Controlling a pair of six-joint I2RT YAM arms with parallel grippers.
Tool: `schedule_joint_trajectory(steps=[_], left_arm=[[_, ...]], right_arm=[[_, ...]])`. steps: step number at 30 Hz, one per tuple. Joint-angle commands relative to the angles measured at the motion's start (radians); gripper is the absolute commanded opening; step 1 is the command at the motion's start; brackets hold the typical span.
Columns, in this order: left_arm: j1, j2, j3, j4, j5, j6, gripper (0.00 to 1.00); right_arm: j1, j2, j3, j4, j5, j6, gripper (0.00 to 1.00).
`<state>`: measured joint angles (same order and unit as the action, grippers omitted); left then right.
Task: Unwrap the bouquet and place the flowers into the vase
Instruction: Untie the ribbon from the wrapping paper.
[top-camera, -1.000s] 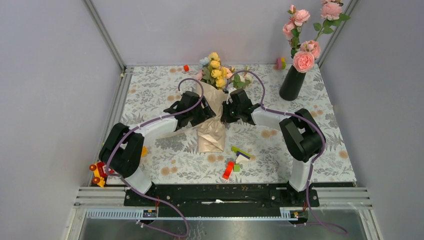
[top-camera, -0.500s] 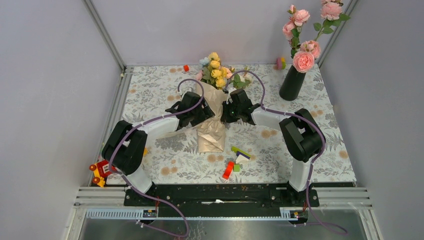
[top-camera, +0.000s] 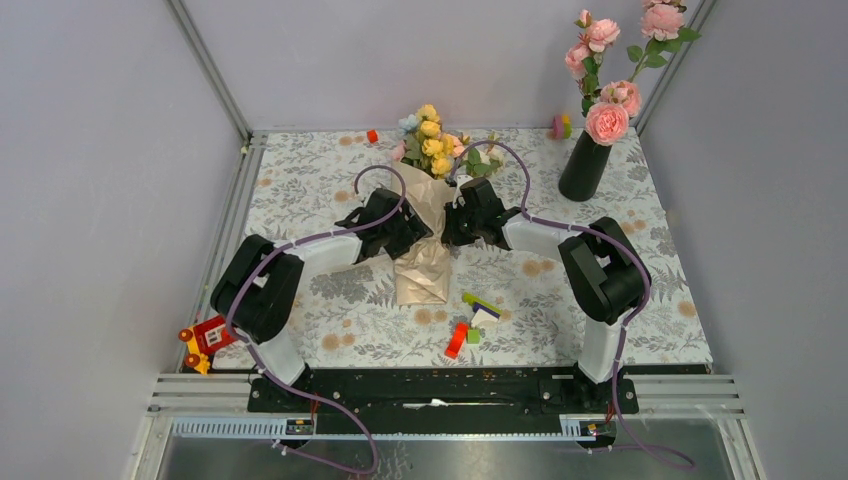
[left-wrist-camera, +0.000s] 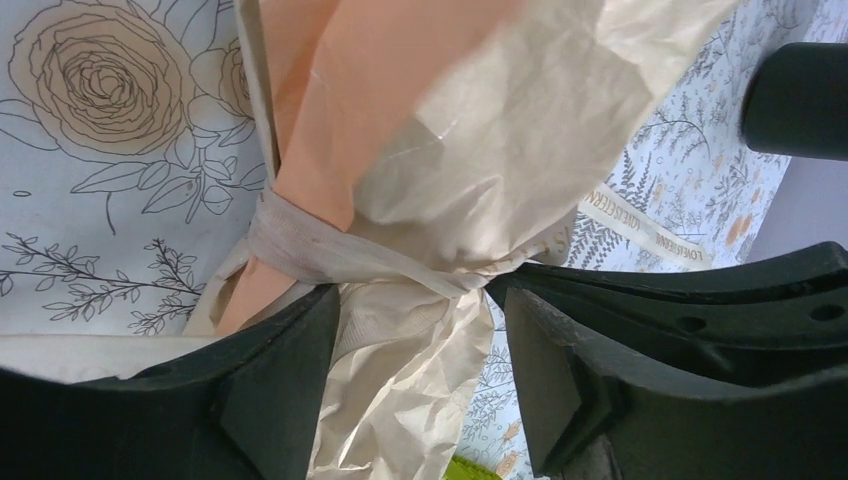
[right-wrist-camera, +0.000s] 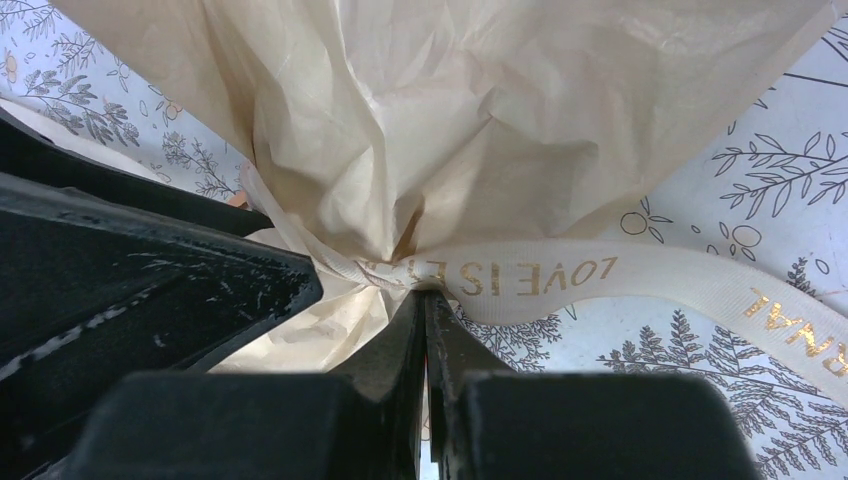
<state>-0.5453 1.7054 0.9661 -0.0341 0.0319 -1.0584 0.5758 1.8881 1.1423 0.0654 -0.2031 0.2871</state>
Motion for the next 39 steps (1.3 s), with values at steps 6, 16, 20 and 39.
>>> schedule_joint_trajectory(steps=[6, 16, 20, 39], left_arm=[[0.002, 0.028, 0.006, 0.048, -0.027, -0.029, 0.59], [0.007, 0.043, 0.022, 0.043, -0.090, -0.032, 0.51], [0.011, 0.054, 0.031, 0.041, -0.095, -0.031, 0.50], [0.028, 0.054, 0.053, 0.010, -0.158, 0.012, 0.47]], right_arm=[[-0.003, -0.003, 0.015, 0.027, -0.009, -0.014, 0.00], [-0.004, -0.002, 0.008, 0.034, -0.018, -0.013, 0.00], [-0.004, -0.005, -0.001, 0.040, -0.023, -0.010, 0.00], [-0.002, -0.020, -0.047, 0.076, -0.049, -0.011, 0.00]])
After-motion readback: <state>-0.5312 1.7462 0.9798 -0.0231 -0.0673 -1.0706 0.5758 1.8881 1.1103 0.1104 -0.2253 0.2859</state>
